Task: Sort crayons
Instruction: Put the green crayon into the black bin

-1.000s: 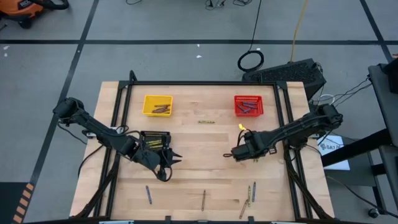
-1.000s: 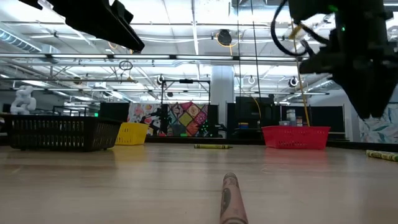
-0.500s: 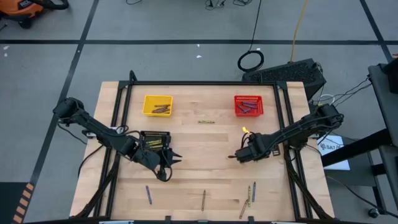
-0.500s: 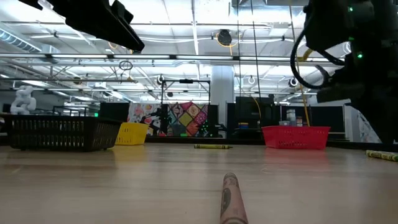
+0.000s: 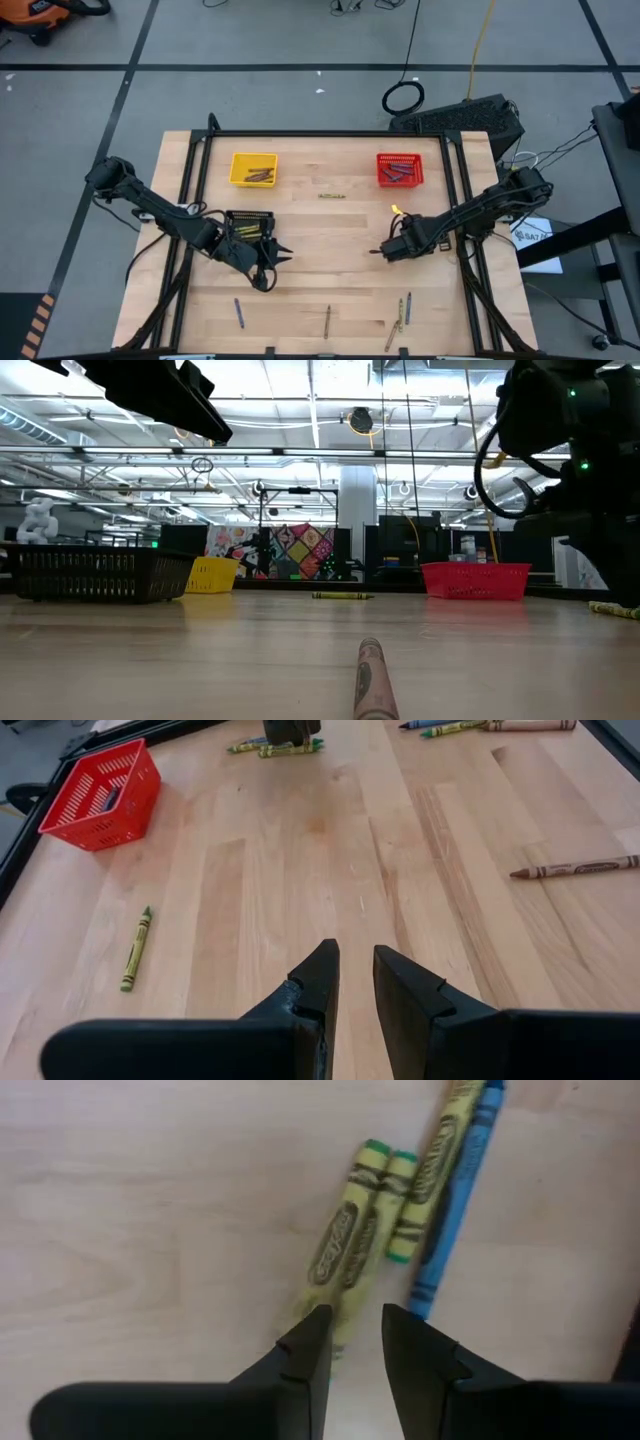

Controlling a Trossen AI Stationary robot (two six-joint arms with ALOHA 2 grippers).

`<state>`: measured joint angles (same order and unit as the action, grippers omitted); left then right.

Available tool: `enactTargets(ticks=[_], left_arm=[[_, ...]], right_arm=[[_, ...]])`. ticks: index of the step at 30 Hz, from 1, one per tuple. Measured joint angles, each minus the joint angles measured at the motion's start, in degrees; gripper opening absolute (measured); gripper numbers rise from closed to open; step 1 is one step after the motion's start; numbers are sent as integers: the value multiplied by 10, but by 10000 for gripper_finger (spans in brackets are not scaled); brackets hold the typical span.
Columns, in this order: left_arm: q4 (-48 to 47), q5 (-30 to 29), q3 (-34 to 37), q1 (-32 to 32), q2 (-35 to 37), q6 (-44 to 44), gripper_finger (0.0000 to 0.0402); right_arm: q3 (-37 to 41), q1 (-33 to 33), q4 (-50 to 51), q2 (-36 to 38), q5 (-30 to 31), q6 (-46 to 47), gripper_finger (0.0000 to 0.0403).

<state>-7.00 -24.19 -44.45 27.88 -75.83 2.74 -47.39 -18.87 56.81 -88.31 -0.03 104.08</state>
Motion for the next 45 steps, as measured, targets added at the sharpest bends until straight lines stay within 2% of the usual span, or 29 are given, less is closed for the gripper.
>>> enactTargets(ticks=[14,29,35,45], left_arm=[[0,0,0,0,0,0,66],[0,0,0,0,0,0,66],[0,0,0,0,0,0,66],[0,0,0,0,0,0,67]], right_arm=[[20,7,-16,0,18,0,76],[37,27,-43,2,26,1,13],[76,27,-66,3,9,32,10],[79,27,-68,1,6,15,9]])
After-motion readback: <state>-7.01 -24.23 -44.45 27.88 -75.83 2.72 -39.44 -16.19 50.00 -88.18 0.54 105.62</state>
